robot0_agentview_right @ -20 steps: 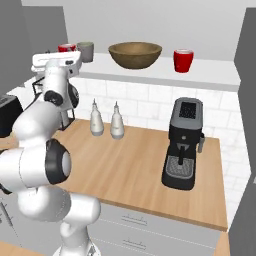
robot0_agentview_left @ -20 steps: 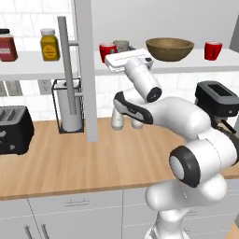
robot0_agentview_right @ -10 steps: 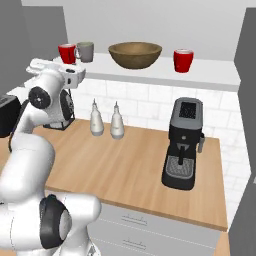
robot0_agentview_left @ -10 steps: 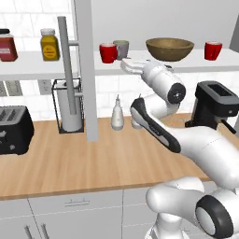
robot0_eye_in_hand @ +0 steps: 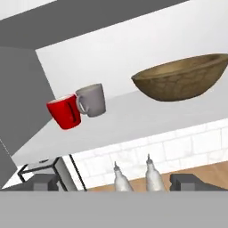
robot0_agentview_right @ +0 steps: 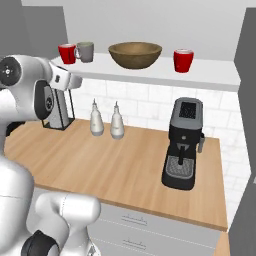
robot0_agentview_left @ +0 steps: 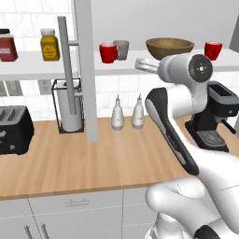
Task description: Gather all objects into one cabinet and sort the glasses and bowls to opposite sides.
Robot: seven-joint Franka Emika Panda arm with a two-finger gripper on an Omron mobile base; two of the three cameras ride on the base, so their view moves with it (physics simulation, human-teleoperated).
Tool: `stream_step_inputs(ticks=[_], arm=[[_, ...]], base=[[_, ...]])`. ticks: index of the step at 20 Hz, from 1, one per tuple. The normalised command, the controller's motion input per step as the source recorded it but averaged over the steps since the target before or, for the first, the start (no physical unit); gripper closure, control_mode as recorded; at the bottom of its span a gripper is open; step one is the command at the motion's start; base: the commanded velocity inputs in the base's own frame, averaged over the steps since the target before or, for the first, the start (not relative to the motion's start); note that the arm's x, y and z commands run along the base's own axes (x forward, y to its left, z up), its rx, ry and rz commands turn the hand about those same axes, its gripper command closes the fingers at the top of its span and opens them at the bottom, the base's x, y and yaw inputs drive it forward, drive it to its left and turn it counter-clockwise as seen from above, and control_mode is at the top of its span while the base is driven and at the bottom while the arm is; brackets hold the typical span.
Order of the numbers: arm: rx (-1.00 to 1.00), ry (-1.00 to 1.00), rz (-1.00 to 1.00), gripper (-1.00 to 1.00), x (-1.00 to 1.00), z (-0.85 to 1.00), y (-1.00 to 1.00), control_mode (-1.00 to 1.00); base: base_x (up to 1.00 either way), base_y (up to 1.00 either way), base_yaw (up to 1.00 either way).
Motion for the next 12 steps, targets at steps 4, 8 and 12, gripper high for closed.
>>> stream_step_inputs(ticks=[4,8,12], arm=[[-0.02,0.35,-0.21,-1.0,-0.37,-0.36,0.0,-1.0],[-0.09,0.13,-0.16,-1.0,-0.08,-0.5,-0.3,-1.0],[-0.07,0.0,-0.01,-1.0,-0.05,-0.27,-0.7,-1.0]], base=[[0.0,0.0,0.0],[0.0,0.0,0.0],[0.0,0.0,0.0]])
